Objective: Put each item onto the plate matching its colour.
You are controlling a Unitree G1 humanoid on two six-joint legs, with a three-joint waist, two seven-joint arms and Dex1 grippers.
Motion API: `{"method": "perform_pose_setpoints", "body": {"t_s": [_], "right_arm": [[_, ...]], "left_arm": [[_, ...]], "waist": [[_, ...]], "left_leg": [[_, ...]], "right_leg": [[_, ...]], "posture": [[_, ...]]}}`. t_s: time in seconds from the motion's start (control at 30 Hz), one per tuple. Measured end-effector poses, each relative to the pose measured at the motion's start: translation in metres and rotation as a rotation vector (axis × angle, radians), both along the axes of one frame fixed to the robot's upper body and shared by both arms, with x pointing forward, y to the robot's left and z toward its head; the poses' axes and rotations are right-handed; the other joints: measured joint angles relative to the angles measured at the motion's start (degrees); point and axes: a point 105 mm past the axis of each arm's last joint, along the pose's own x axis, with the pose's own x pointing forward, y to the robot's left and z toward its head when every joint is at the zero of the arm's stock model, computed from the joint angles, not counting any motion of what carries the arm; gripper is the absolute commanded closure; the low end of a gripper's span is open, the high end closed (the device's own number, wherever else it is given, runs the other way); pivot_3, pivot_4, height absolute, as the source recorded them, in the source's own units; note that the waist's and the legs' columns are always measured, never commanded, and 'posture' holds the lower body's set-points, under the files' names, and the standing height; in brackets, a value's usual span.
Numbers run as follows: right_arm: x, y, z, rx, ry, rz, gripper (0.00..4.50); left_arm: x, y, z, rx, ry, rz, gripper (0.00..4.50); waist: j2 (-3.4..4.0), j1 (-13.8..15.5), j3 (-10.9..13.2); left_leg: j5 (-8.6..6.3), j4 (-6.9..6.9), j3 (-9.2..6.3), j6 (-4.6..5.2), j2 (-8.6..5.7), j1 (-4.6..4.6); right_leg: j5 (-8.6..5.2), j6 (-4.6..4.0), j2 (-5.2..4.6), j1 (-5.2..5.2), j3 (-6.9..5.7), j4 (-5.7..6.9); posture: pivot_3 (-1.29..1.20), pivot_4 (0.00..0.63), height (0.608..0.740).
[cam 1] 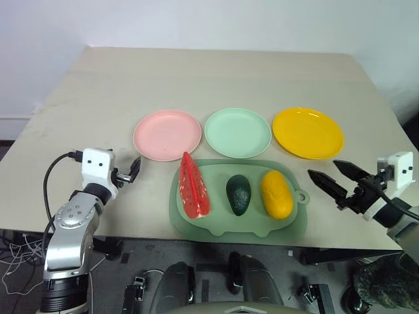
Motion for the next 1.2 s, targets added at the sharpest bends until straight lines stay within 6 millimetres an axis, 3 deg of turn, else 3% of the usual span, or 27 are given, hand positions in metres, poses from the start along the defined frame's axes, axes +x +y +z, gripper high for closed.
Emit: {"method": "perform_pose_setpoints", "body": {"t_s": [0.13, 0.33, 1.07, 1.2], "right_arm": [[0.003, 0.02, 0.011, 0.047, -0.009, -0.037, 0.0], [-0.005, 0.054, -0.01, -0.005, 0.099, -0.017, 0.0], [0.011, 0.07, -0.061, -0.224, 0.318, -0.043, 0.0], [0.016, 0.066, -0.065, -0.245, 0.335, -0.051, 1.22]], "left_arm": [[0.002, -0.004, -0.007, -0.021, 0.01, -0.003, 0.33], [0.005, -0.021, -0.014, -0.056, 0.016, -0.034, 0.33], [0.006, -0.029, -0.009, -0.069, -0.014, -0.028, 0.33], [0.004, -0.027, -0.009, -0.069, -0.016, -0.011, 0.28]], "waist": [[0.01, 0.0, 0.0], [-0.03, 0.1, 0.0], [-0.04, 0.0, 0.0], [-0.04, 0.1, 0.0]], "left_leg": [[0.0, 0.0, -0.01, 0.0, 0.0, 0.0], [-0.01, 0.01, -0.02, 0.02, -0.03, -0.06], [-0.01, 0.01, -0.03, 0.02, -0.01, -0.06], [-0.01, 0.01, -0.04, 0.02, -0.02, -0.07]], "right_leg": [[-0.01, 0.0, -0.01, -0.01, 0.0, 0.0], [0.0, 0.01, -0.05, -0.01, -0.01, -0.04], [-0.01, 0.01, -0.02, -0.03, -0.01, -0.04], [-0.01, 0.01, -0.03, -0.03, -0.01, -0.04]], "posture": [[0.0, 0.15, 0.74], [0.0, 0.15, 0.74], [0.0, 0.15, 0.74], [0.0, 0.15, 0.74]]}}
